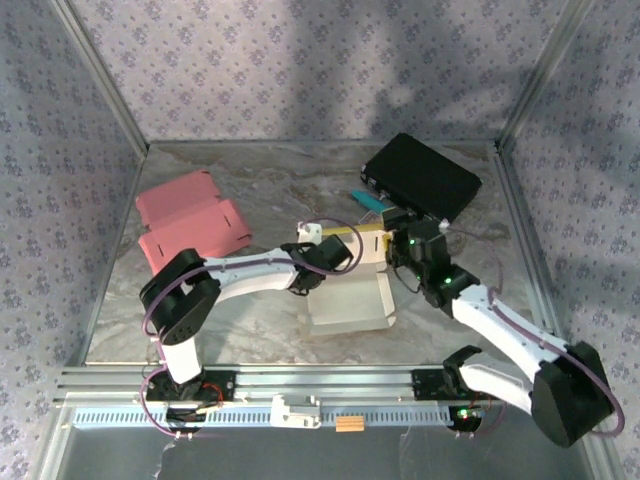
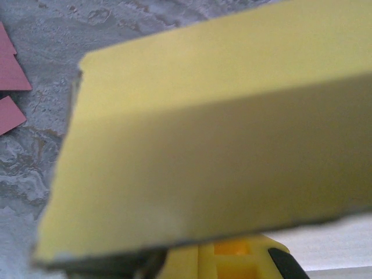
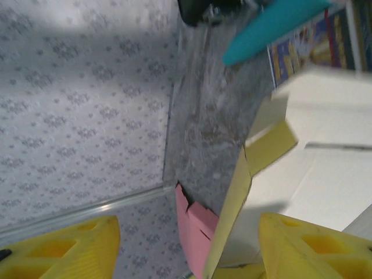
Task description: Fold the paper box
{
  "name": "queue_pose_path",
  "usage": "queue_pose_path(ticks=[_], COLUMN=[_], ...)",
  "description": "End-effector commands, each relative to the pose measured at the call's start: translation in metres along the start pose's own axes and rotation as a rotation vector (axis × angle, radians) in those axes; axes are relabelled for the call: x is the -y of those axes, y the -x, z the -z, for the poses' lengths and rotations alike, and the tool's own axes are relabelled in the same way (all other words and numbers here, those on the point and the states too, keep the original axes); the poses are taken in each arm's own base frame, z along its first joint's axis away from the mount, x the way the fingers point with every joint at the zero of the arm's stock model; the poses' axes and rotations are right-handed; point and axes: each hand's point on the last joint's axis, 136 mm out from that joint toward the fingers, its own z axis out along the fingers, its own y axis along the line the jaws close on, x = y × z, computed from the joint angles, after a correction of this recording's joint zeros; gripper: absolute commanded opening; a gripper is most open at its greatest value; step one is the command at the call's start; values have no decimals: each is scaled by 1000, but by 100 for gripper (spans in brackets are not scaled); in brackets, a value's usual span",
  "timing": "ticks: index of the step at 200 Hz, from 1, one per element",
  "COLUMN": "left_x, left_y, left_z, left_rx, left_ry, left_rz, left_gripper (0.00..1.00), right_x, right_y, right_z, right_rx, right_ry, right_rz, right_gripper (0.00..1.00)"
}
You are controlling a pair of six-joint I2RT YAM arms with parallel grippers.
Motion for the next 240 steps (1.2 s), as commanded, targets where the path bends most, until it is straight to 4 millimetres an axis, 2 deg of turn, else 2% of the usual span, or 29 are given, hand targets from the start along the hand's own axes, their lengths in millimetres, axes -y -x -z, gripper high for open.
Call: queue_pose_path(ticks=[1,23,47,64,72,74,77,106,136,163,193,240], left_x=[-22,-33,-44,-46,-47,-47,-48,-52,-54,-55,-55,-54], left_y=[9,10,7,5,5,5,4,5,5,3,3,3], left_z=[10,14,19,21,21,21,20,20,19,19,20,19], left_rx=[-83,-151,-220,-237,-238,-239,-242,-251,-254,-256,-254,-256], left_ry=[1,-35,-28,-29,-31,-31,-31,-22,-20,-17,-17,-21], left_rz=[-7,-2,-18,-30,-31,-30,-28,-19,-21,-22,-20,-23], left_gripper=[0,0,0,0,0,0,0,0,0,0,0,0], right_x=[13,3,-19,-32,-29,-37,-41,-31,-18,2,17,20], right_y=[17,18,-1,-17,-22,-23,-25,-32,-33,-41,-39,-48], right_z=[13,7,-11,-30,-39,-41,-44,-75,-91,-93,-95,-96], right_rx=[-14,-79,-167,-216,-244,-246,-254,-314,-364,-397,-396,-444], right_ry=[-177,-261,-304,-299,-323,-308,-304,-354,-424,-464,-501,-486], right_rz=[108,199,339,415,433,438,443,502,573,580,589,572], right_gripper=[65,63,54,55,54,54,54,53,53,52,51,51])
